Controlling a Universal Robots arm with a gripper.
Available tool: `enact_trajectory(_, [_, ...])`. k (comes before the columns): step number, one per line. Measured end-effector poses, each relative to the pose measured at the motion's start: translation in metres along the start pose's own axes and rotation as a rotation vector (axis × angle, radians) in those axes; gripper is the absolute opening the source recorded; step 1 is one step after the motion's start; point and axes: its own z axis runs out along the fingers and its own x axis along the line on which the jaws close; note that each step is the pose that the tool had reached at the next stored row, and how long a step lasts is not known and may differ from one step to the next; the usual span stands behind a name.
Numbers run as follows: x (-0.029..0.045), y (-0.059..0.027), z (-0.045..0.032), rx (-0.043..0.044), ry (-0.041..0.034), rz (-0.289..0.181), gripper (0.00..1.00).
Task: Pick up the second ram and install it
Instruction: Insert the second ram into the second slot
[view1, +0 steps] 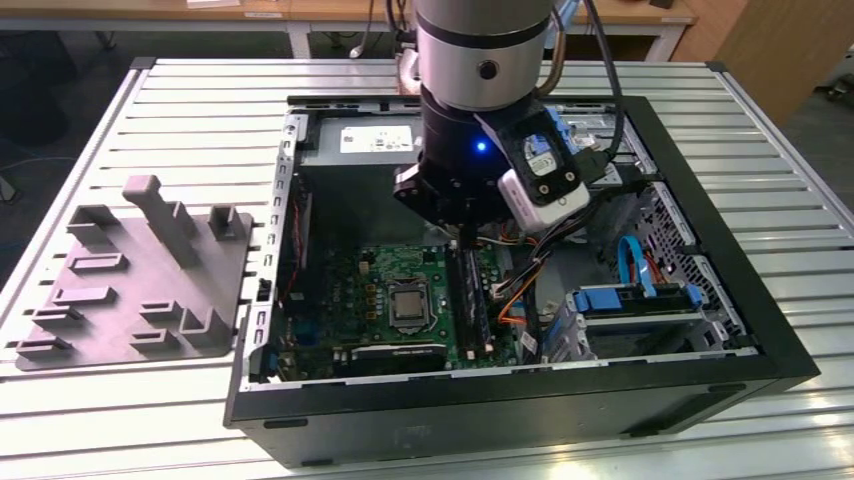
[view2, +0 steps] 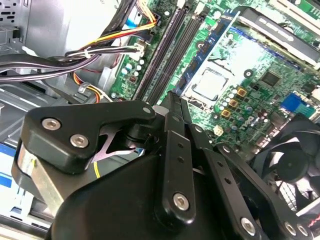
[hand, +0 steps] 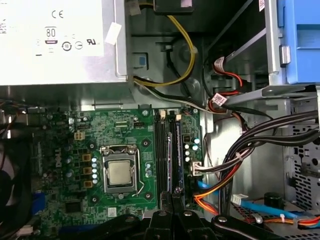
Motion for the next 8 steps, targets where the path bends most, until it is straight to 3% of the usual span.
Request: enact_trajectory(8, [-0.0025, 0.0041, 0.0069, -0.0001, 0.0, 0.0, 0.11])
